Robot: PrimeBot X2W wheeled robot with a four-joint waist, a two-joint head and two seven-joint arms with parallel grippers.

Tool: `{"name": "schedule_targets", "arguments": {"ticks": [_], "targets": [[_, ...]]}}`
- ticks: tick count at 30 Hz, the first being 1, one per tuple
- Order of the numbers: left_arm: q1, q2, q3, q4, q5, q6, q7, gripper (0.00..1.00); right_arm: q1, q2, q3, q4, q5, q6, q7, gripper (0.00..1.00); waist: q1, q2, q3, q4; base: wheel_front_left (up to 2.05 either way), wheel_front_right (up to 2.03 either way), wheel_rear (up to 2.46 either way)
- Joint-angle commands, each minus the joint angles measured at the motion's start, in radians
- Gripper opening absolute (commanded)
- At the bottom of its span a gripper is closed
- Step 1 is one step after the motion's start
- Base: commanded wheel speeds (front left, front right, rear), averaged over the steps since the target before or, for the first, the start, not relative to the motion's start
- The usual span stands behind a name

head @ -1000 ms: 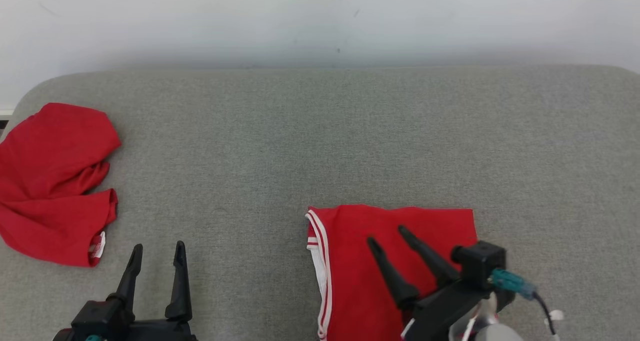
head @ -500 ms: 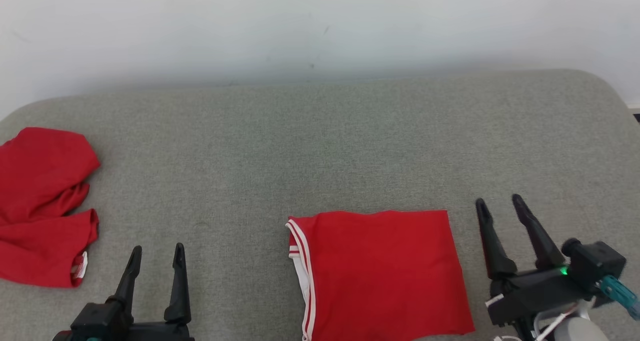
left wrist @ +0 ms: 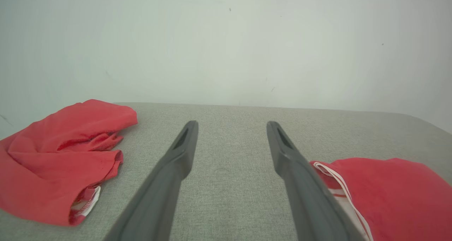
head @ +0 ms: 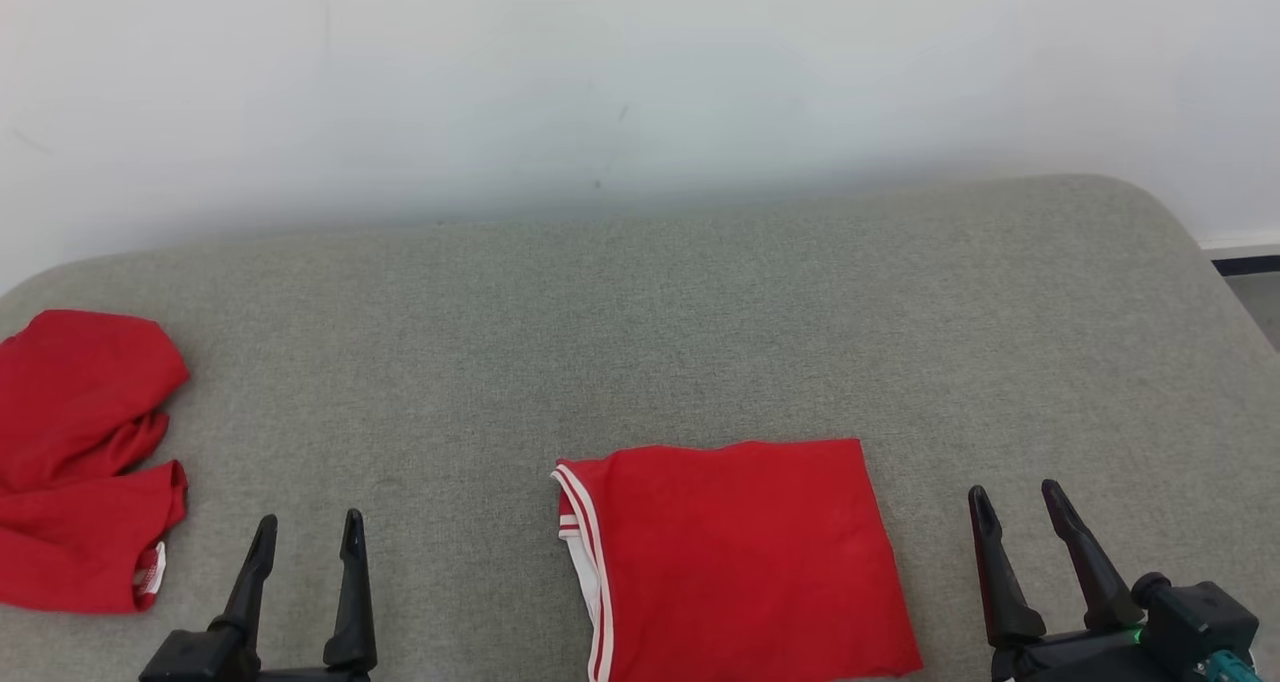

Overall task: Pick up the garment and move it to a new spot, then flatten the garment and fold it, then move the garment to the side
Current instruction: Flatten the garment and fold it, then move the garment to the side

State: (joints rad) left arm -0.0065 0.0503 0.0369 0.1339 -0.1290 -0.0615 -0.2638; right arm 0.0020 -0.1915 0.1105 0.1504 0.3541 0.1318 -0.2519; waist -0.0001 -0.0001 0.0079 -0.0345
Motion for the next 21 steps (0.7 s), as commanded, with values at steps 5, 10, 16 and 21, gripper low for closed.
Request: {"name": "schedule_targets", "arguments": {"ticks": [5, 10, 16, 21], "targets": [[0.031, 0.000, 0.006, -0.009, 0.013, -0.003, -0.001, 1.00, 0.019, 0.012, 0.002, 0.009, -0.018, -0.002, -0.013, 1.00, 0.0001, 0.0001, -0.015, -0.007, 0.00, 0.00, 0.00], [0.052, 0.001, 0.009, -0.025, 0.026, -0.003, -0.001, 1.00, 0.021, 0.018, -0.005, 0.012, -0.034, -0.002, -0.014, 1.00, 0.0001, 0.0001, -0.021, -0.001, 0.00, 0.00, 0.00], [0.072, 0.001, 0.017, -0.037, 0.035, -0.004, -0.001, 1.00, 0.024, 0.034, -0.027, 0.006, -0.045, -0.002, -0.014, 1.00, 0.0001, 0.0001, -0.025, 0.011, 0.00, 0.00, 0.00], [0.076, 0.000, 0.023, -0.040, 0.043, -0.005, -0.001, 1.00, 0.031, 0.039, -0.031, 0.002, -0.059, -0.002, -0.014, 1.00, 0.0001, 0.0001, -0.025, 0.021, 0.00, 0.00, 0.00]]}}
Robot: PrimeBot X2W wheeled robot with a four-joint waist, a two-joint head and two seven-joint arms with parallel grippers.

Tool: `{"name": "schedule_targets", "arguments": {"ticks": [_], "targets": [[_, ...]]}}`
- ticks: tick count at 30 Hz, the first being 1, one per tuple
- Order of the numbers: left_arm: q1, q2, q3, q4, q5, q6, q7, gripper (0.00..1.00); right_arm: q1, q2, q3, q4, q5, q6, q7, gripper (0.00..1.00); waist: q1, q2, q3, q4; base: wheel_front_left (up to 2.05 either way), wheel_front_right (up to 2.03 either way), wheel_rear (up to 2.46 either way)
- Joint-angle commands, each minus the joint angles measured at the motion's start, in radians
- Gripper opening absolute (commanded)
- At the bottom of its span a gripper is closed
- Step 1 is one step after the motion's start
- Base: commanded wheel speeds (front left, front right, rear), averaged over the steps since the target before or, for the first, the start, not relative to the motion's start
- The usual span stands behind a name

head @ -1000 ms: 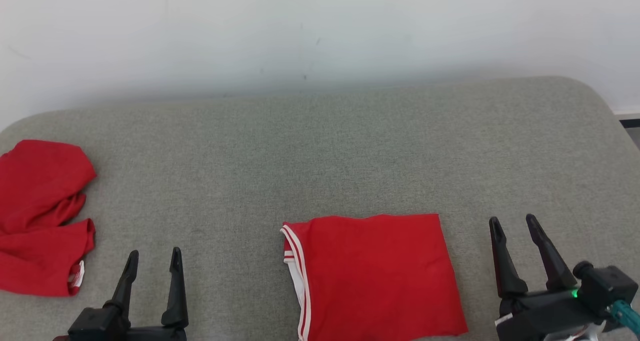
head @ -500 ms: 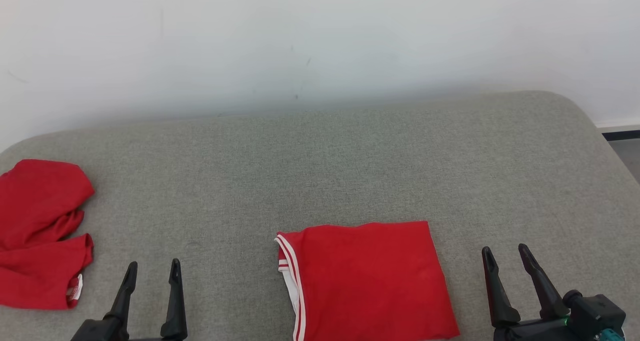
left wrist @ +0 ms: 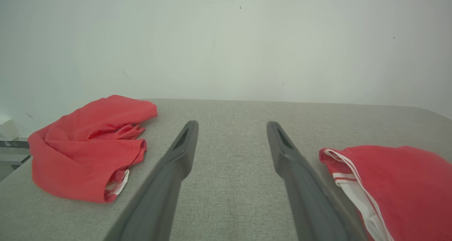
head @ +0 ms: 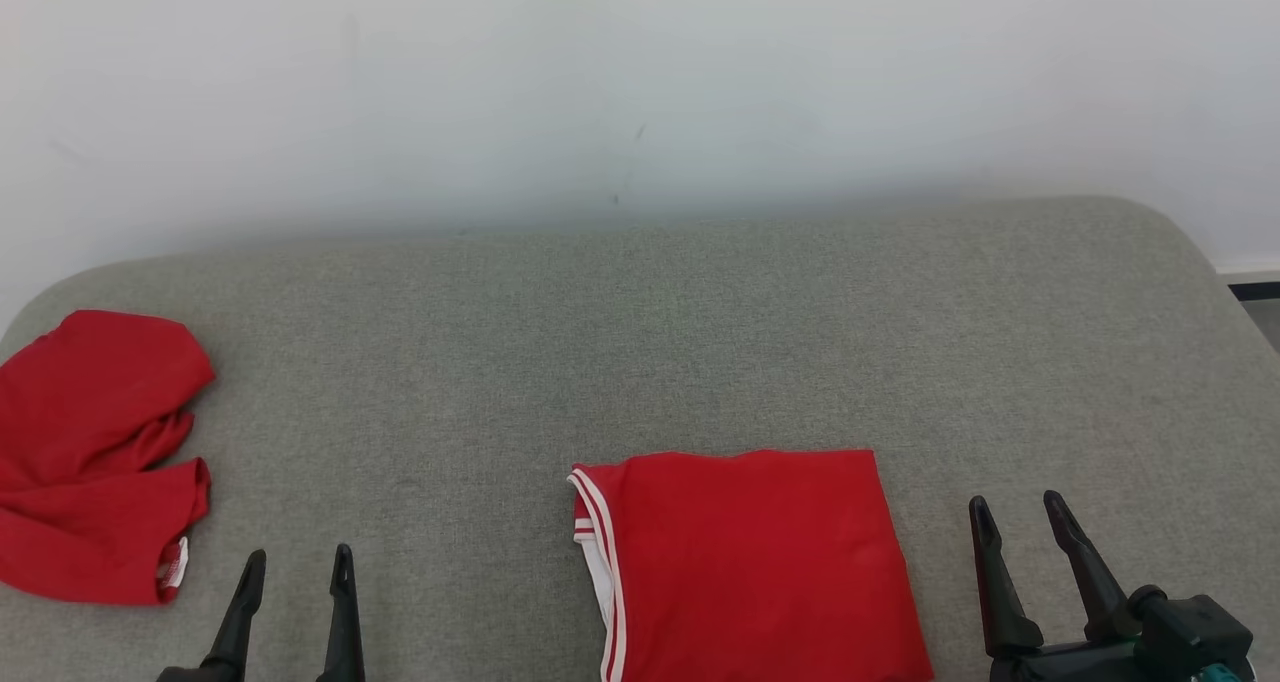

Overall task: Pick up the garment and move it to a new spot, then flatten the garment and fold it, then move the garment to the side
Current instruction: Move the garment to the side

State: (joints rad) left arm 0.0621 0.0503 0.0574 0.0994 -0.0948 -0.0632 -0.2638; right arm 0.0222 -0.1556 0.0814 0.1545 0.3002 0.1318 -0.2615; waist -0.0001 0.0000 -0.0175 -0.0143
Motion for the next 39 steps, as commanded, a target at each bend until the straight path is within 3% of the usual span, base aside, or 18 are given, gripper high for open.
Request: {"name": "schedule_targets", "arguments": {"ticks": [1, 30, 39], "targets": [[0.007, 0.000, 0.003, -0.006, 0.010, -0.003, -0.001, 1.00, 0.011, 0.003, -0.001, -0.002, -0.005, -0.002, -0.004, 1.00, 0.0001, 0.0000, 0.000, 0.002, 0.00, 0.00, 0.00], [-0.003, 0.001, -0.010, -0.002, 0.003, 0.008, -0.001, 1.00, -0.030, -0.010, 0.025, 0.026, -0.006, -0.002, -0.005, 1.00, 0.0001, 0.0000, 0.016, 0.013, 0.00, 0.00, 0.00], [-0.019, 0.000, -0.025, 0.002, -0.008, 0.013, -0.001, 1.00, -0.139, -0.054, 0.078, 0.140, 0.006, -0.002, 0.027, 1.00, 0.0001, 0.0000, 0.042, 0.036, 0.00, 0.00, 0.00]]}}
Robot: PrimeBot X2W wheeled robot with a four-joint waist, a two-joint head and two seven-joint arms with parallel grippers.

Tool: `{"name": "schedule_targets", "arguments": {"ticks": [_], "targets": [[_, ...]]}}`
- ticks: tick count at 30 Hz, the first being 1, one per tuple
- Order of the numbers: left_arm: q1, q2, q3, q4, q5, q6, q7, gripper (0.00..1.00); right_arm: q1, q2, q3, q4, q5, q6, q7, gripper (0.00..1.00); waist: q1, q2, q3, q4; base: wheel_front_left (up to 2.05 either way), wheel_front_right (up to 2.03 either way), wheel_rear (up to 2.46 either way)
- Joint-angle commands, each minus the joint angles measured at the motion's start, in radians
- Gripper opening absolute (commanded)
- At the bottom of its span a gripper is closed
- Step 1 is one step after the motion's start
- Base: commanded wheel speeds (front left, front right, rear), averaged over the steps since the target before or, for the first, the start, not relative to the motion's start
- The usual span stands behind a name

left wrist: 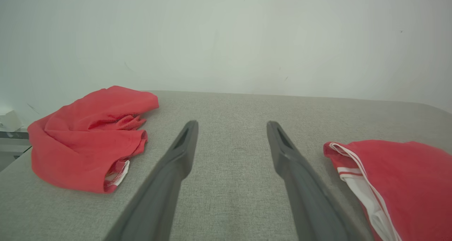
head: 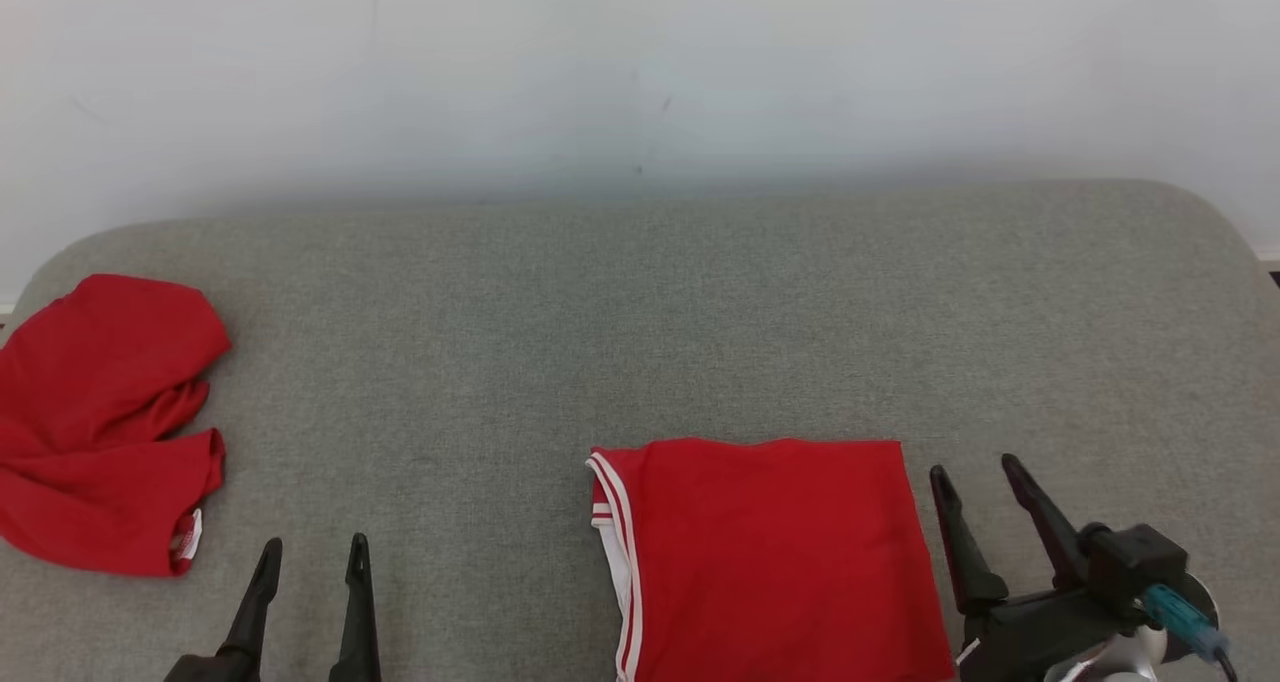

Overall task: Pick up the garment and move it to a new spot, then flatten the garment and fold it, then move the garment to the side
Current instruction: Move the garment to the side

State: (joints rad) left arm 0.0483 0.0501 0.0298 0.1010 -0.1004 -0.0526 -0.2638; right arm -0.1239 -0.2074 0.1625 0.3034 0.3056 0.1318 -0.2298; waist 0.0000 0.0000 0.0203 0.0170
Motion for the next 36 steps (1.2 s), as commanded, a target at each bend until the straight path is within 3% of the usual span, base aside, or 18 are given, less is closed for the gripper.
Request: {"name": "schedule_targets", "arguments": {"ticks": [1, 12, 26, 27, 29, 36], "targets": [[-0.009, 0.001, 0.001, 0.002, -0.005, 0.004, -0.001, 1.00, -0.006, -0.008, 0.006, 0.013, -0.002, -0.002, 0.003, 1.00, 0.0000, 0.0000, 0.008, 0.008, 0.00, 0.00, 0.00], [-0.037, 0.001, -0.017, 0.004, -0.011, 0.014, -0.001, 1.00, -0.113, -0.013, 0.066, 0.299, 0.033, -0.002, 0.015, 1.00, 0.0000, 0.0000, 0.041, 0.045, 0.00, 0.00, 0.00], [-0.055, 0.001, -0.025, 0.011, -0.025, 0.026, -0.001, 1.00, -0.197, 0.016, 0.181, 0.577, 0.110, -0.002, -0.009, 1.00, 0.0000, 0.0000, 0.063, 0.060, 0.00, 0.00, 0.00], [-0.056, 0.001, -0.027, 0.012, -0.026, 0.028, -0.001, 1.00, -0.201, 0.020, 0.193, 0.594, 0.122, -0.002, -0.006, 0.76, 0.0000, 0.0000, 0.063, 0.061, 0.00, 0.00, 0.00], [-0.058, 0.001, -0.031, 0.012, -0.035, 0.034, -0.001, 1.00, -0.219, 0.026, 0.226, 0.621, 0.160, -0.002, -0.009, 0.00, 0.0000, 0.0000, 0.065, 0.062, 0.00, 0.00, 0.00], [-0.072, 0.001, -0.042, -0.001, -0.051, 0.042, -0.001, 1.00, -0.340, -0.025, 0.282, 0.617, 0.227, -0.003, -0.014, 0.00, 0.0000, 0.0000, 0.097, 0.055, 0.00, 0.00, 0.00]]}}
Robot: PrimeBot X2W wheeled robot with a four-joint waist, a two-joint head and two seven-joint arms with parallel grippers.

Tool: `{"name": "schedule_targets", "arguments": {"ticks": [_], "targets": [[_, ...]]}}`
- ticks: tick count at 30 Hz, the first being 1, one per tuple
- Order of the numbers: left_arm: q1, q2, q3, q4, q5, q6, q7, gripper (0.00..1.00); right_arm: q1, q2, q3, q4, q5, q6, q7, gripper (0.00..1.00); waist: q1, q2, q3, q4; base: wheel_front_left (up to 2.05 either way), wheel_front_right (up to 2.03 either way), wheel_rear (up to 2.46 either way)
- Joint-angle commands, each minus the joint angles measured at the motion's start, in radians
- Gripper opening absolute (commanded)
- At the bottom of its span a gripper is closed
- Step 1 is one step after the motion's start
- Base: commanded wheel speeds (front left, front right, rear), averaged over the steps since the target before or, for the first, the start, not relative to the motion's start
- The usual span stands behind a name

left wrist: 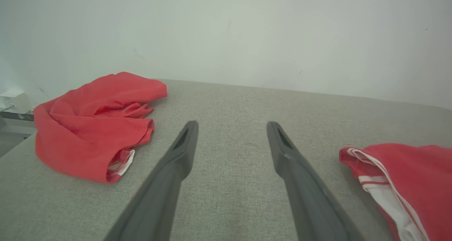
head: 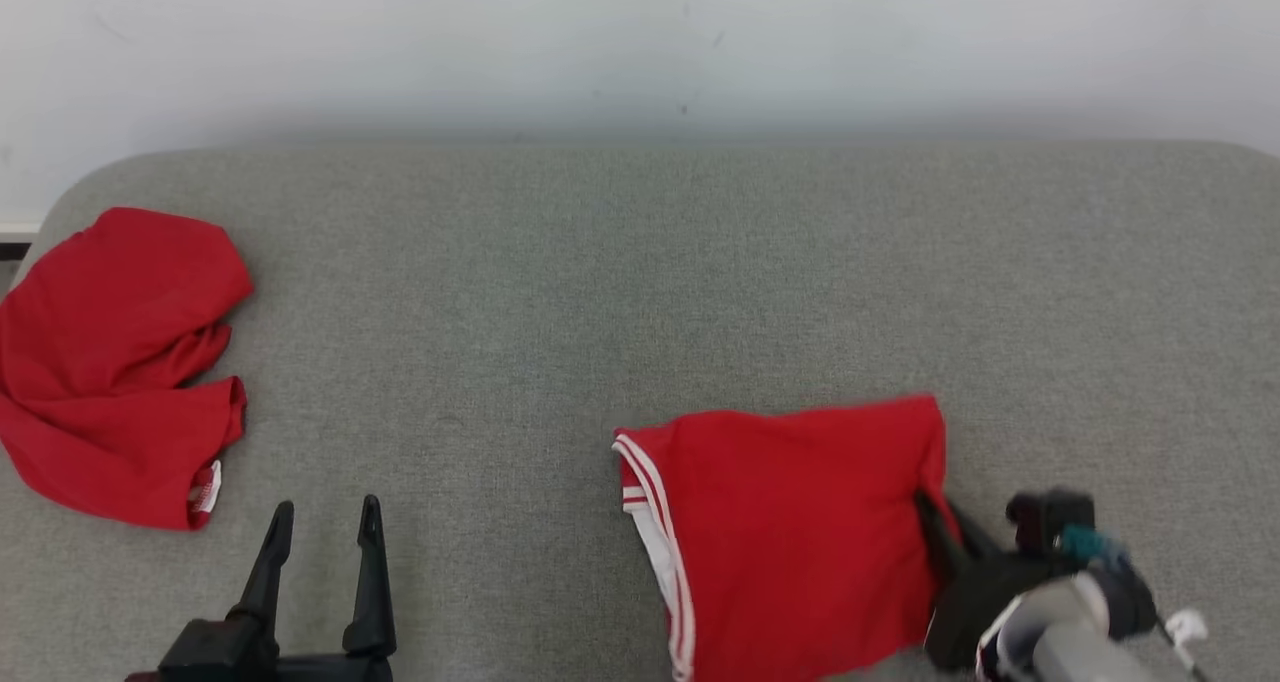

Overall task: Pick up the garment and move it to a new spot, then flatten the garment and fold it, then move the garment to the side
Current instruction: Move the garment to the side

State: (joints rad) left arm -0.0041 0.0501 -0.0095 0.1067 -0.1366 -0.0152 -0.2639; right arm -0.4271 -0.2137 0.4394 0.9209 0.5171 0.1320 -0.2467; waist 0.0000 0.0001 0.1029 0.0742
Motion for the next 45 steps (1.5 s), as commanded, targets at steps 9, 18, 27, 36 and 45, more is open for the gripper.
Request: {"name": "schedule_targets", "arguments": {"ticks": [9, 18, 27, 36, 45], "targets": [[-0.095, 0.001, -0.044, -0.032, -0.031, 0.020, 0.000, 1.00, -0.264, -0.130, 0.029, -0.009, 0.079, -0.003, 0.030, 0.00, 0.0000, -0.0001, 0.156, -0.011, 0.00, 0.00, 0.00], [-0.202, 0.001, -0.045, -0.094, -0.026, 0.027, 0.000, 1.00, -0.457, -0.357, 0.023, -0.028, 0.118, -0.003, 0.031, 0.00, 0.0000, -0.0001, 0.357, -0.068, 0.00, 0.00, 0.00], [-0.290, 0.002, -0.033, -0.147, 0.043, -0.003, 0.000, 1.00, -0.576, -0.542, 0.030, -0.077, 0.157, -0.003, 0.031, 0.00, 0.0000, -0.0001, 0.500, -0.166, 0.00, 0.00, 0.00], [-0.299, 0.016, -0.026, -0.219, 0.097, -0.017, 0.000, 1.00, -0.677, -0.640, 0.034, -0.098, 0.181, -0.003, 0.046, 0.00, 0.0000, -0.0001, 0.569, -0.227, 0.00, 0.00, 0.00], [-0.305, 0.019, -0.025, -0.226, 0.108, -0.029, 0.001, 1.00, -0.731, -0.691, 0.044, -0.092, 0.190, -0.003, 0.051, 0.00, 0.0000, -0.0001, 0.604, -0.244, 0.00, 0.00, 0.00]]}}
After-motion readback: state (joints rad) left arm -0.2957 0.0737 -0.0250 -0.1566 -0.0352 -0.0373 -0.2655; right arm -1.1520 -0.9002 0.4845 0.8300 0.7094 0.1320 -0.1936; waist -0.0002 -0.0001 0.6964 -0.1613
